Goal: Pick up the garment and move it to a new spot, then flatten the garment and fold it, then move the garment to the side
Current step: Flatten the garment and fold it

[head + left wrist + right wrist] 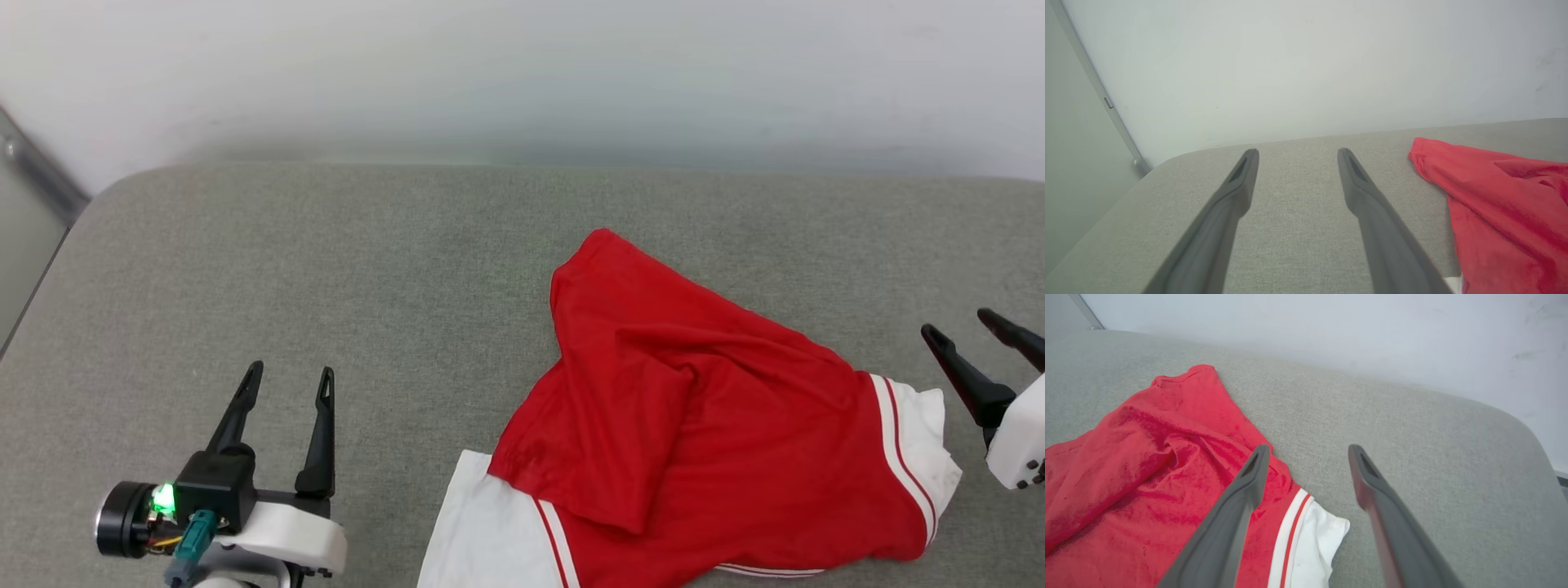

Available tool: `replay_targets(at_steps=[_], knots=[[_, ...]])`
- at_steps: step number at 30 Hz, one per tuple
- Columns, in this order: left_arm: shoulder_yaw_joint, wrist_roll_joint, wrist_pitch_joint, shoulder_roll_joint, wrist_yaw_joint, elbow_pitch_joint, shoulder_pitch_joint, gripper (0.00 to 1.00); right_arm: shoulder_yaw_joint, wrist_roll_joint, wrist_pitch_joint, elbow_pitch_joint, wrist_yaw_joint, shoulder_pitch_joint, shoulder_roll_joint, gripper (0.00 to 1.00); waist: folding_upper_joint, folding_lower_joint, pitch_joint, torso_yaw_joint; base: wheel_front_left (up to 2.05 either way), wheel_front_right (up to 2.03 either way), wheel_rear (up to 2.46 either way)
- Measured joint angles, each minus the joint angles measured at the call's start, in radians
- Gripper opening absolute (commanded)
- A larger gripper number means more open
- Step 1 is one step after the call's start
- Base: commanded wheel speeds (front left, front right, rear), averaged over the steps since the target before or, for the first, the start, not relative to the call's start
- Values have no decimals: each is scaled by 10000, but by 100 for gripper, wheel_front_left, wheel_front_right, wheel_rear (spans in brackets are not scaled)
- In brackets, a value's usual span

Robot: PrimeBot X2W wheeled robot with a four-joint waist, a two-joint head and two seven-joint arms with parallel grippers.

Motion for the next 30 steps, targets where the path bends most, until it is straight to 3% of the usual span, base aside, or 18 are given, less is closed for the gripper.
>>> replay_targets(at_steps=[5,11,15,22,30], knots=[[-201,52,451,650,-408,109,-432,100,-1634,-1657,-1127,-596,-2,750,895,100,0,0,-294,-142,0,0,0],[-1049,-690,2836,1532,-748,-219,-1076,100,-3680,-3544,-1743,-1896,-2,2213,2566,100,0,0,-346,-106,0,0,0],[-1879,-1753,4387,2257,-794,-673,-1625,100,-4562,-4483,-1879,-2796,-2,3065,3574,100,0,0,-277,-83,0,0,0],[-3745,-4272,7250,3645,-800,-1080,-2730,100,-5041,-5250,-1653,-3710,0,3776,4537,100,0,0,-64,-121,0,0,0],[-5714,-6169,9827,4826,-803,-1151,-3984,100,-4953,-5676,-1536,-4008,-2,3810,4729,100,0,0,284,-337,0,0,0]])
